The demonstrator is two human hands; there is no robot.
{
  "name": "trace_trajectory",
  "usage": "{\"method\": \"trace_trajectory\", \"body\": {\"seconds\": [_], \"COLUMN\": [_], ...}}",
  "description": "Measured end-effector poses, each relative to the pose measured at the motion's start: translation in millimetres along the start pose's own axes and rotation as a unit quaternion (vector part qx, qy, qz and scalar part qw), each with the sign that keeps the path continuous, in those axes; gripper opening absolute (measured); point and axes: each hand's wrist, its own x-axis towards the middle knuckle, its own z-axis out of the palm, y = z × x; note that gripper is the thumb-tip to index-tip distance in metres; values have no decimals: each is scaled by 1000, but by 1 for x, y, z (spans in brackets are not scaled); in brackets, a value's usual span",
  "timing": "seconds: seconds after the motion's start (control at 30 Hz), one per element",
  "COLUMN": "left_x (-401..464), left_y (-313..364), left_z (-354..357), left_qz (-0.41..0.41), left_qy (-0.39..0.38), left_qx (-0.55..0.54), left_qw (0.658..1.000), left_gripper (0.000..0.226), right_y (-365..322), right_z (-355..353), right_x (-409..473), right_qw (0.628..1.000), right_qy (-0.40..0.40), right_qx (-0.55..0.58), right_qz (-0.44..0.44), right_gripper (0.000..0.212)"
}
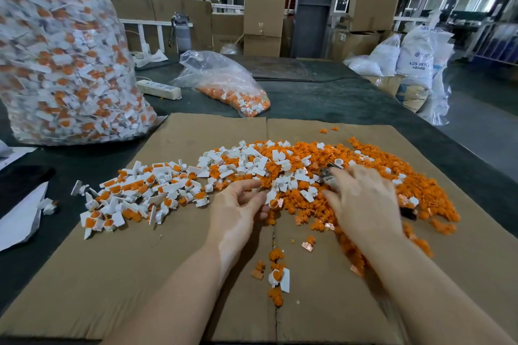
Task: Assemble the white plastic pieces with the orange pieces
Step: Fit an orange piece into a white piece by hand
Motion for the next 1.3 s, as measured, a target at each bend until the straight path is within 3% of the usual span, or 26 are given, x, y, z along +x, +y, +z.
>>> {"method": "trace_trajectory", "body": {"seconds": [0.13,0.27,0.33,0.4,0.53,1.03,1.3], "left_x": [0,-3,-5,-7,-8,-11,-13], "left_y": [-1,-1,-1,-1,2,0,-1], "left_z": [0,-6,-7,-5,-3,0,2], "left_qz": [-10,-4,35,71,97,134,187], "left_qy": [-8,-39,-66,-74,-66,-63,-35], "left_qx": [-16,12,80,143,166,261,338], "left_qw": [1000,999,994,984,979,954,922], "left_gripper": [17,23,33,36,30,33,32], "right_y": [-47,-60,-61,-61,-57,-56,-58], "right_z": [6,16,17,18,20,21,18], "right_x": [-18,-25,-26,-29,-32,-33,-34], "right_qw": [968,951,940,930,926,923,928], "right_qy": [42,72,112,140,150,164,169], "right_qx": [214,277,303,318,333,330,304], "right_qz": [-122,-114,-113,-120,-97,-110,-136], "right_gripper": [26,6,4,10,16,4,12]}}
